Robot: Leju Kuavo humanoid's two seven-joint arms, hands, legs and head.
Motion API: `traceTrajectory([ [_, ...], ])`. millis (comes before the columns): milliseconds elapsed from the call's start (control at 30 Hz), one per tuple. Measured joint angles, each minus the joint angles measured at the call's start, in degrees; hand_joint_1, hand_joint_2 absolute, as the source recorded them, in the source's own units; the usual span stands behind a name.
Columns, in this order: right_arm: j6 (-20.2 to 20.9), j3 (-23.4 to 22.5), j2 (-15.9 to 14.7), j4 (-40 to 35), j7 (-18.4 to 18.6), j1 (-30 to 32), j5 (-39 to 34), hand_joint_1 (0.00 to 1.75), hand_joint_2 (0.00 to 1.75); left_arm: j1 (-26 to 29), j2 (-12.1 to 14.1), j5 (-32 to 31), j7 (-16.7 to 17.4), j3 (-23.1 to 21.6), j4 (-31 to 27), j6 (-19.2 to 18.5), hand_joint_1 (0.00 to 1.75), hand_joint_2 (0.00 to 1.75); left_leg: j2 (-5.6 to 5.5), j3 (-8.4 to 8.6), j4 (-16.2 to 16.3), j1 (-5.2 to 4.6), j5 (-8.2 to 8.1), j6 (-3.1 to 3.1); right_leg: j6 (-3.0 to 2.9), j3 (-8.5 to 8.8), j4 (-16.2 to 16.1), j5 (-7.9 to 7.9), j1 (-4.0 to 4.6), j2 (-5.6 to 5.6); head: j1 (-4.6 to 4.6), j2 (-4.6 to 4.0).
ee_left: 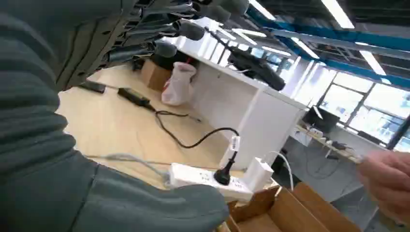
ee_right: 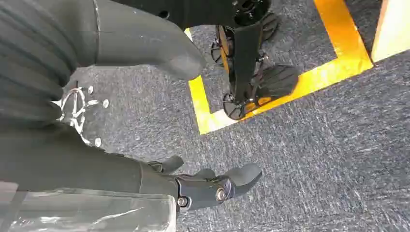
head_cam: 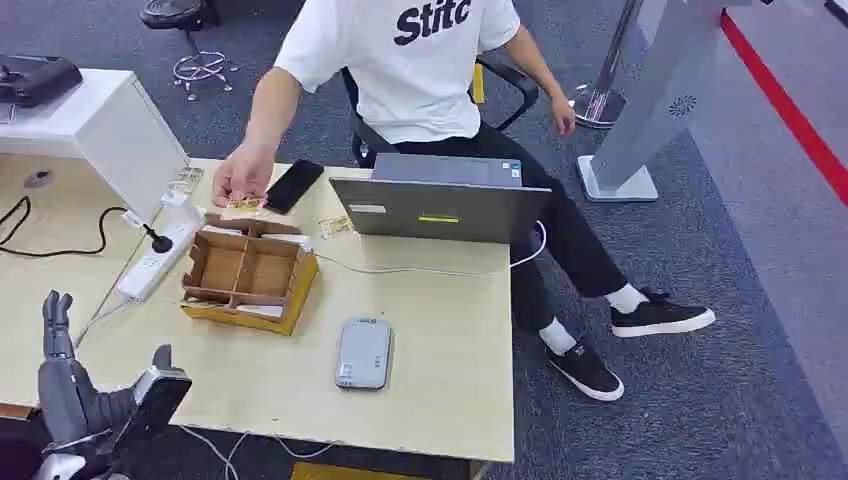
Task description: Pass the card to the sensor for recognition and then transmit it.
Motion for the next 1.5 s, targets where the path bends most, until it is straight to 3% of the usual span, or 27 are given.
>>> traceTrajectory([
  [367, 0.59, 0.0, 0.2, 0.07, 1.31, -0.52, 1.94, 0.0, 1.75, -7.46, 8.34, -18.23, 8.45, -8.58, 1.13, 0.11, 0.0, 1.75, 0.0, -0.01, 0.01, 0.0, 0.0, 0.0, 0.0, -0.02, 0.0, 0.0, 0.0, 0.01, 0.0, 0.0],
  [733, 1.11, 0.24, 0.24, 0.31, 2.32, -0.92, 4.22, 0.0, 1.75, -17.44, 15.45, -33.53, 15.91, -15.56, 10.04, 0.11, 0.0, 1.75, 0.04, -0.01, 0.01, 0.0, 0.03, -0.01, -0.04, -0.04, 0.02, 0.05, 0.0, 0.04, -0.02, 0.0],
  [767, 1.11, 0.26, 0.24, 0.33, 2.45, -0.95, 4.44, 0.0, 1.75, -18.16, 15.91, -34.68, 16.5, -16.09, 10.98, 0.11, 0.05, 1.75, 0.04, -0.01, 0.01, 0.0, 0.03, -0.01, -0.04, -0.04, 0.02, 0.05, 0.0, 0.05, 0.0, 0.0],
  [800, 1.14, 0.31, 0.24, 0.35, 2.51, -0.95, 4.59, 0.0, 1.75, -18.79, 16.28, -35.69, 17.05, -16.54, 11.81, 0.13, 1.59, 1.75, 0.04, -0.01, 0.01, 0.0, 0.03, -0.01, -0.04, -0.04, 0.02, 0.05, 0.0, 0.05, 0.0, 0.0],
  [833, 1.14, 0.35, 0.26, 0.37, 2.64, -0.95, 4.89, 0.0, 1.75, -19.57, 16.73, -36.75, 17.63, -16.98, 12.91, 0.15, 1.75, 1.75, 0.03, -0.02, 0.01, 0.0, 0.03, -0.01, -0.04, -0.04, 0.02, 0.05, 0.0, 0.04, 0.0, 0.0],
  [1067, 1.03, 0.68, 0.33, 0.5, 3.93, -1.21, 6.43, 0.0, 1.75, -24.2, 19.58, -44.45, 22.51, -20.41, 20.18, 1.42, 1.75, 1.75, 0.06, -0.05, 0.02, 0.01, 0.05, 0.0, -0.06, -0.08, 0.04, 0.08, 0.0, 0.08, 0.0, 0.0],
  [1500, 0.92, 0.72, 0.48, 0.52, 3.93, -1.23, 6.91, 0.0, 1.75, -25.76, 20.45, -44.82, 23.54, -21.44, 23.32, 2.71, 1.75, 1.75, 0.08, -0.06, 0.02, 0.01, 0.04, 0.0, -0.06, -0.09, 0.03, 0.07, 0.0, 0.09, 0.0, 0.0],
])
